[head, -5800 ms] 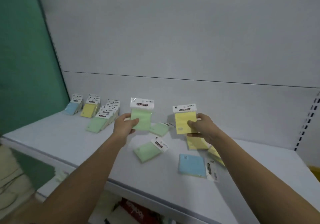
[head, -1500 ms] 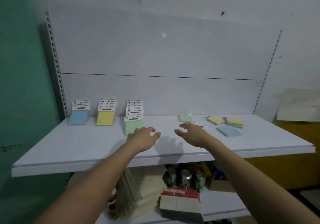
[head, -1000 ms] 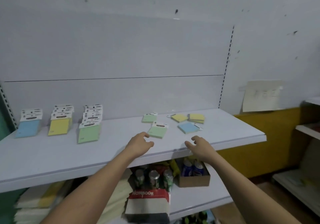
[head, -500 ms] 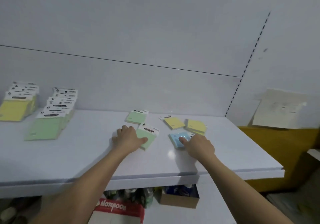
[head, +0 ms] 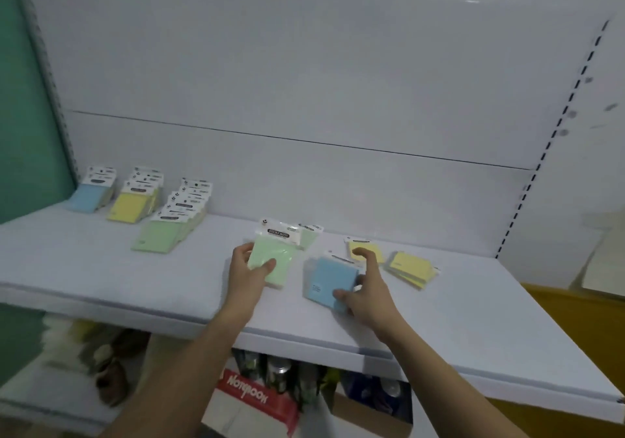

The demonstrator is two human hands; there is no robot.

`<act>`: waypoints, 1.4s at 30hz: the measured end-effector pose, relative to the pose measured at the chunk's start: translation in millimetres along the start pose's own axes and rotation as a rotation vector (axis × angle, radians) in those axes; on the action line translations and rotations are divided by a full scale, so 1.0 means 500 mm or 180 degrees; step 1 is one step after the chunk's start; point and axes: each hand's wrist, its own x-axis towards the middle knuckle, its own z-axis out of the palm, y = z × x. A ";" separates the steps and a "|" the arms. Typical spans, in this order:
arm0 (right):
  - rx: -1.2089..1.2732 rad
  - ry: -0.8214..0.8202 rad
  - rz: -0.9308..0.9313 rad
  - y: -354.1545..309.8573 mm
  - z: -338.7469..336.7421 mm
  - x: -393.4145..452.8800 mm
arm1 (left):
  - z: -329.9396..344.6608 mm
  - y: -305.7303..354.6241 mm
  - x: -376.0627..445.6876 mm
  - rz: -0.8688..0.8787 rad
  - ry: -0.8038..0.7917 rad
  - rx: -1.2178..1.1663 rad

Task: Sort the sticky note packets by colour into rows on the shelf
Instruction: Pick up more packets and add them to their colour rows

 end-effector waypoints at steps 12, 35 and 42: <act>0.1386 -0.0743 -0.0026 -0.072 0.090 -0.136 | -0.252 0.078 -0.270 -0.0453 0.0670 -0.0624; 0.0788 -0.0414 -0.0143 -0.290 0.505 -0.144 | -0.683 0.109 -0.044 -0.0442 -0.0178 0.0068; 0.0659 -0.0094 -0.0167 -0.274 0.498 -0.082 | -0.665 0.091 0.081 -0.0549 -0.0372 -0.0286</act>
